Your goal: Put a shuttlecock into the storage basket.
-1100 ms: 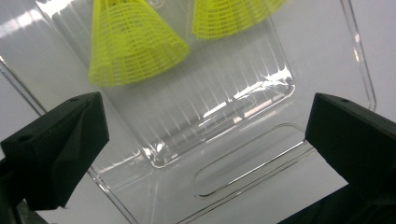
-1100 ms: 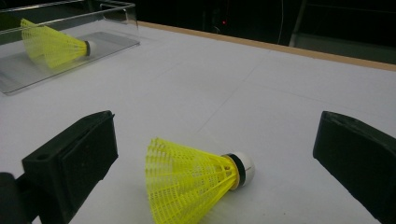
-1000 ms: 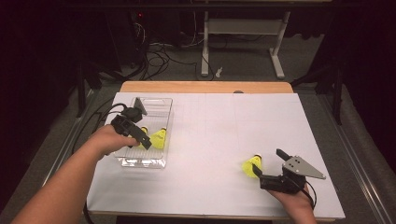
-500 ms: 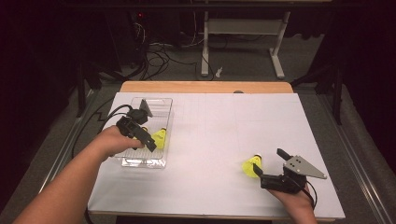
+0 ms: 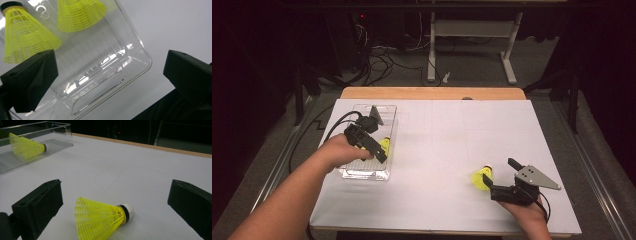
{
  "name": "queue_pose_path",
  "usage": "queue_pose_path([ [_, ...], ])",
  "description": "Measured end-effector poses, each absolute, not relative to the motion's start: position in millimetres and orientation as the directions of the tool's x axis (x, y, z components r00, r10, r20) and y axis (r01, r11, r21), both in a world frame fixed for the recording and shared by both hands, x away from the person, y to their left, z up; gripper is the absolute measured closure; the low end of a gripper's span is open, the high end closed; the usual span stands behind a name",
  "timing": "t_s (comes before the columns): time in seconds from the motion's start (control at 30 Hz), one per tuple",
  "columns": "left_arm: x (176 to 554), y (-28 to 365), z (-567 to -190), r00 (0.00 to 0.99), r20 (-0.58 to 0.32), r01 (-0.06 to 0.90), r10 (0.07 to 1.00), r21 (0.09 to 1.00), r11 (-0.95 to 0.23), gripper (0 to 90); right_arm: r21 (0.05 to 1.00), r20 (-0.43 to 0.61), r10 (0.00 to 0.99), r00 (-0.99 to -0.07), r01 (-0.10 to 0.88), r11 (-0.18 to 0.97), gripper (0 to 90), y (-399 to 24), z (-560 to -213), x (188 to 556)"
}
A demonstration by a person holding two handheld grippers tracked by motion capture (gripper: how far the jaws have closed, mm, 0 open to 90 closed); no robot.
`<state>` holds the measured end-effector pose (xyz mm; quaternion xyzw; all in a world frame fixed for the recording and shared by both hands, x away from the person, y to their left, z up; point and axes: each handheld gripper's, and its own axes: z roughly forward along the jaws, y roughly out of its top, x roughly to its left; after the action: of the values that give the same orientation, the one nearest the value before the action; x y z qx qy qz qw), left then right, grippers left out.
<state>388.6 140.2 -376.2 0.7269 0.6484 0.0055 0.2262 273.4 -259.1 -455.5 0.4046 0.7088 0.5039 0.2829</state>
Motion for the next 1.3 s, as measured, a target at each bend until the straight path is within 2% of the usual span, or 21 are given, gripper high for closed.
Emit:
queue_pose_path([
  [0.77, 375.9, 93.5, -363.6, 0.268, -0.288, 0.923, 0.919, 0.349, -0.160, 0.9, 0.944, 0.014, 0.868, -0.496, 0.292, 0.151, 0.4, -263.4, -455.6, 272.0],
  [1.3, 373.1, 77.8, -364.3, 0.296, -0.290, 0.919, 0.910, 0.347, -0.189, 0.9, 0.943, 0.016, 0.874, -0.486, 0.298, 0.148, 0.5, -267.0, -457.1, 268.3],
])
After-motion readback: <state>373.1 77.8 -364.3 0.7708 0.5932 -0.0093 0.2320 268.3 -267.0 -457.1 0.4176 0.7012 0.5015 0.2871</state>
